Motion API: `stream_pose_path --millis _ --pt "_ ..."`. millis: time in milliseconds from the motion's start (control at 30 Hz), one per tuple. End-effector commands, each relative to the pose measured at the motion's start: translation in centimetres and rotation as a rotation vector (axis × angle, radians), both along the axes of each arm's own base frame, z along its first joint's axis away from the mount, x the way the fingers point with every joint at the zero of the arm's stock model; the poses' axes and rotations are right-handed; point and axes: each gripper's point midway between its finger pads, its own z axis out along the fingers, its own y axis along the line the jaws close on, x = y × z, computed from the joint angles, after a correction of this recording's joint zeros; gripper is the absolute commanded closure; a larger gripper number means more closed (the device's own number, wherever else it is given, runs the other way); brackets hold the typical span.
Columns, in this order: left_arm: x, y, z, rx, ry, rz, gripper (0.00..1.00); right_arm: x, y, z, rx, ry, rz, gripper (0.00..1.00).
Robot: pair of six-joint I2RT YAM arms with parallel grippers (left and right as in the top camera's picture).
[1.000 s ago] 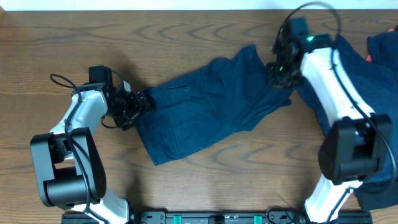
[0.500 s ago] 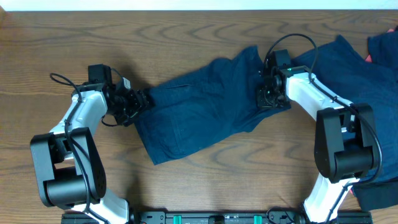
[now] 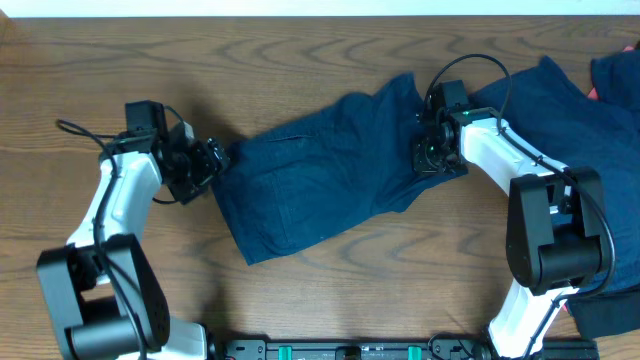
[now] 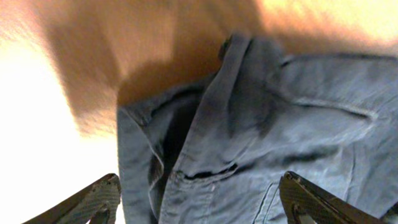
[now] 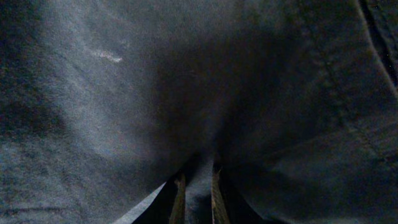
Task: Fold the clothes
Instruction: 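Hold both ends and stretch the trousers flat between the grippers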
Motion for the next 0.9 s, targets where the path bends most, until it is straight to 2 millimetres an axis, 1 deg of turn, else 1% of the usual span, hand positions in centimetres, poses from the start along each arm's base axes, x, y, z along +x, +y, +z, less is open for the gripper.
stream_pose_path --millis 0,167,300,467,533,567,633,867 --pt "1.2 1.0 0.9 0.058 -0.05 -0.002 0.17 -1.3 0.0 -1.8 -0.013 0.048 0.002 0.85" --pt "1.9 1.1 0.3 0.06 -0.064 -0.002 0.17 -1.3 0.0 -1.8 -0.013 0.049 0.002 0.85" --pt "2.7 0.2 -0.1 0.007 -0.083 -0.022 0.17 -1.3 0.0 -1.8 -0.013 0.049 0.002 0.84" --pt "2.5 -0.2 -1.5 -0.023 -0.045 -0.023 0.18 -1.3 0.0 -1.8 -0.014 0.049 0.002 0.84" --pt "2.5 -0.5 -1.7 -0.043 -0.037 -0.026 0.25 -1.3 -0.1 -1.8 -0.014 0.05 0.002 0.84" --pt "2.5 -0.6 -1.7 -0.052 -0.037 -0.028 0.31 -1.3 -0.1 -1.8 -0.014 0.05 0.003 0.84" --pt "2.6 -0.9 -1.6 -0.069 -0.046 -0.034 0.38 -1.3 -0.1 -1.8 -0.014 0.05 0.002 0.84" --pt "3.0 -1.3 -1.2 -0.094 -0.072 -0.044 0.39 -1.3 -0.1 -1.8 -0.014 0.05 0.002 0.84"
